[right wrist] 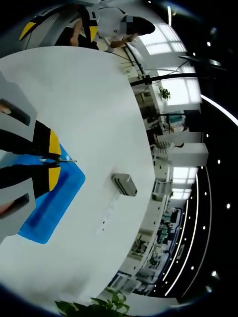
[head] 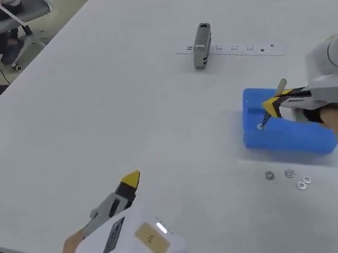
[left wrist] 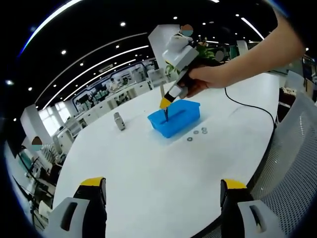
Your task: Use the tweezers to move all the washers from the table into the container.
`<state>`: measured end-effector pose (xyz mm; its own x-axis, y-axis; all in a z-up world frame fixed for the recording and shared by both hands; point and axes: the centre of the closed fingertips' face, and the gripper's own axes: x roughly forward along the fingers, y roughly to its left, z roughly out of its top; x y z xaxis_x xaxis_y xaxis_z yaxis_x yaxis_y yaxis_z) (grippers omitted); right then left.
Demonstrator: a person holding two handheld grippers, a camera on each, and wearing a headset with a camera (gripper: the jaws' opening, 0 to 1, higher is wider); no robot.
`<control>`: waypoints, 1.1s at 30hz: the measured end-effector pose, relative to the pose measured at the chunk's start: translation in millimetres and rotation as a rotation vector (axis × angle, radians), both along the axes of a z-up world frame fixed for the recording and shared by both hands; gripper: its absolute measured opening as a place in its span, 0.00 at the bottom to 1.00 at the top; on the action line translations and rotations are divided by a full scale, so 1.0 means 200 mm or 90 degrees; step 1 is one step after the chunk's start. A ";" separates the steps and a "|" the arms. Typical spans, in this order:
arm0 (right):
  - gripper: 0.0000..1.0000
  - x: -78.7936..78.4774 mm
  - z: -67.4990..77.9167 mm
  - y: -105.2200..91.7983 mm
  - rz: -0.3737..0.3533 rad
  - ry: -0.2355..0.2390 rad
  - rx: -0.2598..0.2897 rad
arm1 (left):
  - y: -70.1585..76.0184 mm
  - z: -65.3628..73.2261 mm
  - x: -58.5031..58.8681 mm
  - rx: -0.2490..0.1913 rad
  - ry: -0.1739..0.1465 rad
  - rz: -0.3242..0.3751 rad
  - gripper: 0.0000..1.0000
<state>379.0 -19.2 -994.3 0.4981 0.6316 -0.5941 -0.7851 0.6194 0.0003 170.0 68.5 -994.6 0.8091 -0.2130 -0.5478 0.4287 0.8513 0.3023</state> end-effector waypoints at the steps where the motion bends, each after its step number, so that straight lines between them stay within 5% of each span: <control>1: 0.01 0.00 -0.01 0.00 -0.001 0.000 -0.001 | 0.00 0.00 0.00 0.000 -0.001 0.000 0.98; 9: 0.02 0.03 -0.04 0.01 -0.026 0.019 0.033 | 0.00 -0.01 0.00 0.001 0.003 -0.005 0.97; 18: 0.02 0.05 -0.10 0.02 -0.037 0.028 0.025 | 0.01 -0.02 0.00 0.004 0.004 -0.004 0.97; 33: 0.03 0.05 -0.13 0.01 -0.037 0.011 0.014 | -0.02 -0.05 -0.02 0.014 0.034 -0.019 0.99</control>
<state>388.5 -16.5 -1019.4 0.5249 0.6144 -0.5890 -0.7472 0.6641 0.0269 165.7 65.0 -1005.4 0.7724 -0.2237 -0.5945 0.4693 0.8317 0.2968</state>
